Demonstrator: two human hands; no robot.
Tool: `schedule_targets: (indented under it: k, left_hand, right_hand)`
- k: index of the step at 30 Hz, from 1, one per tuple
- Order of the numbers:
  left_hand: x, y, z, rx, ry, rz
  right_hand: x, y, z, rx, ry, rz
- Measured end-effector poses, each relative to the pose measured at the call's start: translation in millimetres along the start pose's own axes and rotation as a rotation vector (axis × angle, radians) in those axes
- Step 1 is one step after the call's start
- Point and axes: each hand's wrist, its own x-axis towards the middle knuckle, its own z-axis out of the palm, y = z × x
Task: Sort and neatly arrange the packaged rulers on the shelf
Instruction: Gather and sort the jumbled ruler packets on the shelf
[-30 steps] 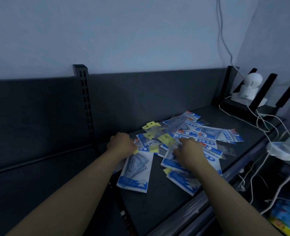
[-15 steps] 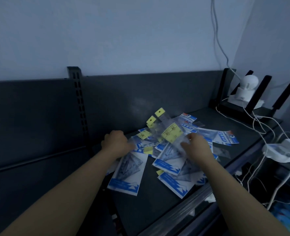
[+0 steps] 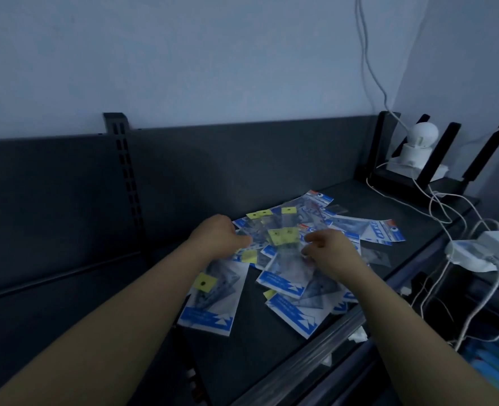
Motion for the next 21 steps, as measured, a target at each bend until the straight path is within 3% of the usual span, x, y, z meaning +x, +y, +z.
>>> schedule_targets:
  k: [5,11,14,21]
  left_hand:
    - [19,20,28,0.043,-0.043,-0.013]
    - [42,37,47,0.174,-0.015,0.028]
    - [51,43,47,0.056,-0.040,0.035]
    - [61,37,46,-0.148,-0.093,-0.007]
  right_hand:
    - [19,10,-12,-0.101,0.143,-0.032]
    - [57,16,-5,-0.218,0.062,0.128]
    - [70,18,0,-0.340,0.047,0.139]
    - [73,16,-11,-0.178,0.061,0.225]
